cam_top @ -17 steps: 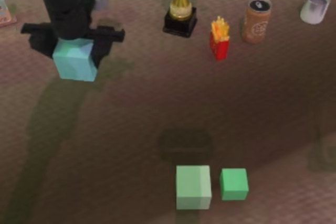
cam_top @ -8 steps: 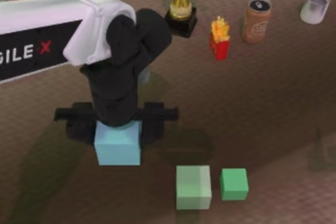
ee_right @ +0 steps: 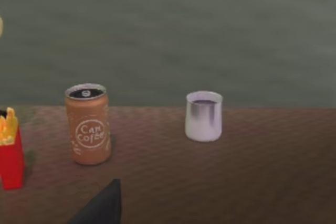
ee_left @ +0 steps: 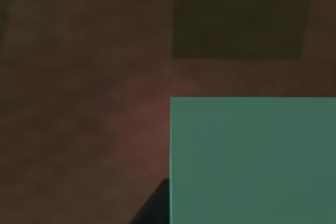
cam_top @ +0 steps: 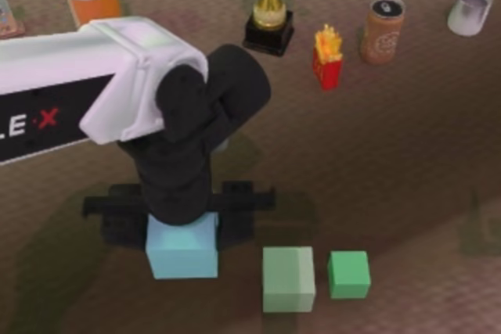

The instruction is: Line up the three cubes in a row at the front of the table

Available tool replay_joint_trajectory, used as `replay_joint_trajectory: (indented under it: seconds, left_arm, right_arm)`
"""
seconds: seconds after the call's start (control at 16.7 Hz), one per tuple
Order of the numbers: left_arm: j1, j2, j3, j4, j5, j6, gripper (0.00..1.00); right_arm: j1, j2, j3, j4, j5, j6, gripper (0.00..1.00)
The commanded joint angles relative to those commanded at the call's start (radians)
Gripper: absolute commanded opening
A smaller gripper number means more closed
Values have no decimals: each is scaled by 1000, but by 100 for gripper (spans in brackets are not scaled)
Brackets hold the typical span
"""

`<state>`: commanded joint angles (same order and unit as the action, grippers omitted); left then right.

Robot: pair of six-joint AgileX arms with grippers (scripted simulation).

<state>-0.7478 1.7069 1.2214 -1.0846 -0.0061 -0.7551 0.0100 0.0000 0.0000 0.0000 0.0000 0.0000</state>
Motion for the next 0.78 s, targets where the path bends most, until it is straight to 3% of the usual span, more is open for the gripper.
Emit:
replay_joint_trajectory:
  seconds: [0.54,0.78]
  left_arm:
    - [-2,87,-169,266,0,1,0]
    - [-2,95,-182,282,0,1,0]
  right_arm:
    - [0,0,0,0,0,0,100]
    - [0,0,0,0,0,0,100]
